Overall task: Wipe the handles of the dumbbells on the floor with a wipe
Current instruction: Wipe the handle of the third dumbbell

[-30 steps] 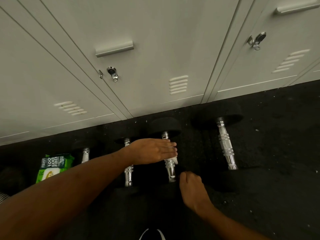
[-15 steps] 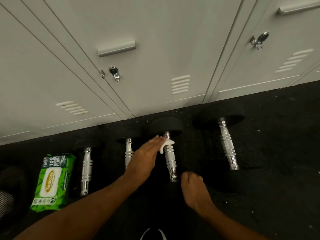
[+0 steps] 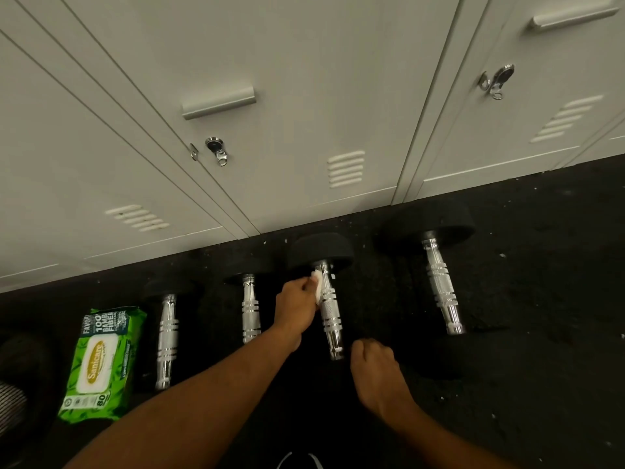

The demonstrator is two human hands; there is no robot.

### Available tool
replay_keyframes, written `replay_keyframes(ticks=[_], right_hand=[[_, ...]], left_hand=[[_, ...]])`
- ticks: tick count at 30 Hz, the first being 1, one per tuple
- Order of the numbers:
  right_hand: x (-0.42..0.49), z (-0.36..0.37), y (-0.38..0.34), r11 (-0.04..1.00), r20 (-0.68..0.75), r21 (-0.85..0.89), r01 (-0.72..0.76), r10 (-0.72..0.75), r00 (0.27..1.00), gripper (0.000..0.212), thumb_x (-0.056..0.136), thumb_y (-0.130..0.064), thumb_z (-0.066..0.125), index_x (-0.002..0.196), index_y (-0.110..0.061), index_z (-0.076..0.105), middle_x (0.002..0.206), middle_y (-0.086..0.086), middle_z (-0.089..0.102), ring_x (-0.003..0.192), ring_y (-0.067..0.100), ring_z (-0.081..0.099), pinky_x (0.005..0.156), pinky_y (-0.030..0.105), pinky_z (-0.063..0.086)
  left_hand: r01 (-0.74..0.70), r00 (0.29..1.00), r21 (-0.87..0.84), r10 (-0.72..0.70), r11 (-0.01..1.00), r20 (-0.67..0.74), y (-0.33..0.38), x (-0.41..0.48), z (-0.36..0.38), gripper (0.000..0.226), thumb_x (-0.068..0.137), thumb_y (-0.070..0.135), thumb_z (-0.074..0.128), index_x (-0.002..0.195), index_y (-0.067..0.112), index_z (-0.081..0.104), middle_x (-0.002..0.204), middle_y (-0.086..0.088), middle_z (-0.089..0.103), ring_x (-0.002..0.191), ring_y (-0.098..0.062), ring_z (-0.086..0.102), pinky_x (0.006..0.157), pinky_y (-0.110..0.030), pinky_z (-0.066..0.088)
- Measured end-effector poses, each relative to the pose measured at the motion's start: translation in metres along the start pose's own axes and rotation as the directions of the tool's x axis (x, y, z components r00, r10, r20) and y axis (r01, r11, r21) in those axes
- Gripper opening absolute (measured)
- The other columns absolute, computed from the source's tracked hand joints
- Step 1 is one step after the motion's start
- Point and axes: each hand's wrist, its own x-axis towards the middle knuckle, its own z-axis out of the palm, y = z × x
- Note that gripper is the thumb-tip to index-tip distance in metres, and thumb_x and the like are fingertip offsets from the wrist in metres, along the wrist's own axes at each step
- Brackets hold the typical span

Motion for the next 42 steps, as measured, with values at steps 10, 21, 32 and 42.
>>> replay_keyframes(ticks=[10, 21, 32, 42], right_hand=[[0.0, -0.004, -0.002, 0.999, -0.047, 0.05, 0.019, -0.016, 0.999, 0.023, 0.1, -0.016, 0.034, 0.114, -0.012, 0.052, 0.124, 0.007, 0.054, 0.109, 0.019, 0.051, 0.09, 0.026, 0.04], [0.003, 0.004, -0.001, 0.999, -0.051, -0.013, 0.034, -0.035, 0.998, 0.021, 0.097, -0.016, 0.04, 0.113, -0.008, 0.053, 0.121, 0.012, 0.057, 0.106, 0.024, 0.054, 0.08, 0.028, 0.038], [0.002, 0.006, 0.003, 0.998, -0.08, 0.012, 0.06, -0.059, 0.995, 0.023, 0.098, -0.02, 0.039, 0.117, -0.012, 0.05, 0.123, 0.008, 0.053, 0.108, 0.021, 0.051, 0.082, 0.024, 0.033], [0.0, 0.004, 0.002, 0.995, -0.09, -0.083, 0.063, -0.07, 0.993, 0.025, 0.099, -0.017, 0.037, 0.12, -0.009, 0.048, 0.126, 0.011, 0.053, 0.112, 0.024, 0.051, 0.091, 0.03, 0.04]], left_hand=[[-0.035, 0.999, 0.143, 0.036, 0.989, -0.007, 0.008, -0.025, 0.011, 0.04, 0.104, 0.04, 0.03, 0.096, 0.015, 0.06, 0.085, 0.0, 0.062, 0.072, -0.007, 0.056, 0.055, -0.019, 0.036], [-0.036, 0.987, 0.559, -0.057, 0.829, 0.147, -0.021, -0.061, 0.004, 0.037, 0.103, 0.026, 0.031, 0.103, 0.008, 0.064, 0.098, -0.01, 0.066, 0.086, -0.022, 0.061, 0.069, -0.025, 0.039], [0.171, 0.985, 0.33, -0.151, 0.928, -0.087, 0.0, -0.04, 0.017, 0.035, 0.101, 0.026, 0.037, 0.095, 0.003, 0.064, 0.092, -0.011, 0.065, 0.07, -0.019, 0.058, 0.049, -0.025, 0.034], [0.118, 0.985, 0.273, -0.079, 0.955, -0.15, 0.037, -0.004, 0.015, 0.03, 0.1, 0.017, 0.037, 0.104, 0.0, 0.061, 0.106, -0.015, 0.062, 0.069, -0.015, 0.051, 0.048, -0.024, 0.032]])
